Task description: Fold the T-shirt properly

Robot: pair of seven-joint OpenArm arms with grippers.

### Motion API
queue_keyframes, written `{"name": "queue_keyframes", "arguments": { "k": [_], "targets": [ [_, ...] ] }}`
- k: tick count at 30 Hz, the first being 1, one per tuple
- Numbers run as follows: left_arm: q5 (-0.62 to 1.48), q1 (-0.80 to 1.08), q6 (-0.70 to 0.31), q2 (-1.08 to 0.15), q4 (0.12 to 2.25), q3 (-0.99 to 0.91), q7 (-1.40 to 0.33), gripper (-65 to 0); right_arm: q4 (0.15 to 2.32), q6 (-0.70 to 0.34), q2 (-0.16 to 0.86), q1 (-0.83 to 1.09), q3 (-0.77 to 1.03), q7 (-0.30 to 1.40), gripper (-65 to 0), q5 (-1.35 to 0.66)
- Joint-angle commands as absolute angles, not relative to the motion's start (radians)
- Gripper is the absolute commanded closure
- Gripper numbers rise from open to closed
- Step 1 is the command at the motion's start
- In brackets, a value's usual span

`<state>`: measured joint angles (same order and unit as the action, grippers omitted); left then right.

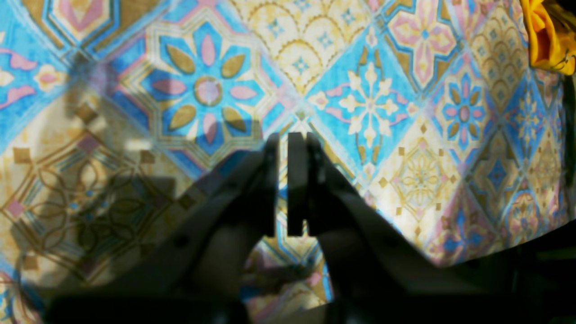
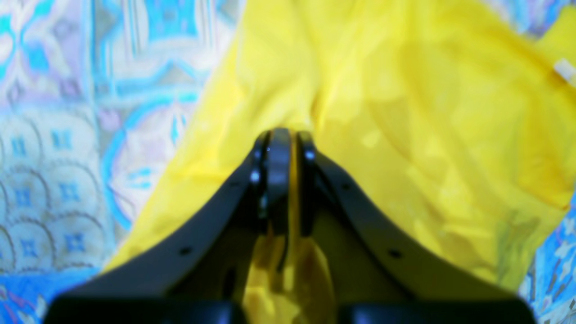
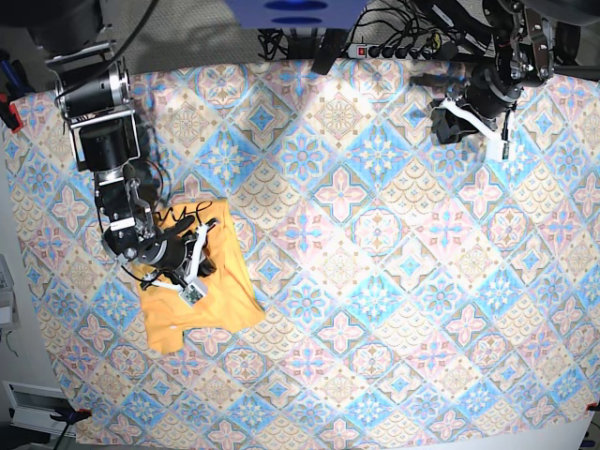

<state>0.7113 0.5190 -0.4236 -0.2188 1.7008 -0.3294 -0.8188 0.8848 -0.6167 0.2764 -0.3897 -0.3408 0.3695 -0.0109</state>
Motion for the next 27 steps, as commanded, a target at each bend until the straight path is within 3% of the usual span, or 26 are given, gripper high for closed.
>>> {"name": "queue_keyframes", "arguments": {
  "k": [1,9,13,20,27],
  "targets": [
    [0.723,0.524,-0.433,-0.231,1.718,-0.332,-0.802,-2.1,0.915,-0.622,0.282,-0.395,-0.335,0.367,-3.5,-0.022],
    [0.723,0.522,-0.433,-0.231,1.718,-0.332,-0.802,-2.1,0.957,-0.622,0.214,-0.354,-0.355,0.367,-3.5,-0.022],
    [0.725,0.524,-0.433,-0.231,1.718,-0.332,-0.802,-2.1,1.084,-0.622,0.217,-0.294,-0.337,0.415,-3.5,-0.022],
    [0.725,0.529,-0.433,-0.231,1.721,-0.332,-0.802,-2.1,1.503,-0.624,0.239,-0.05,-0.062,0.578,-3.7,-0.022],
    [0.723,0.622,-0.433,-0.231,1.771,-0.337,-0.796,-2.1,1.721,-0.625,0.239,0.222,0.156,0.596,-3.7,-0.022]
  ]
}}
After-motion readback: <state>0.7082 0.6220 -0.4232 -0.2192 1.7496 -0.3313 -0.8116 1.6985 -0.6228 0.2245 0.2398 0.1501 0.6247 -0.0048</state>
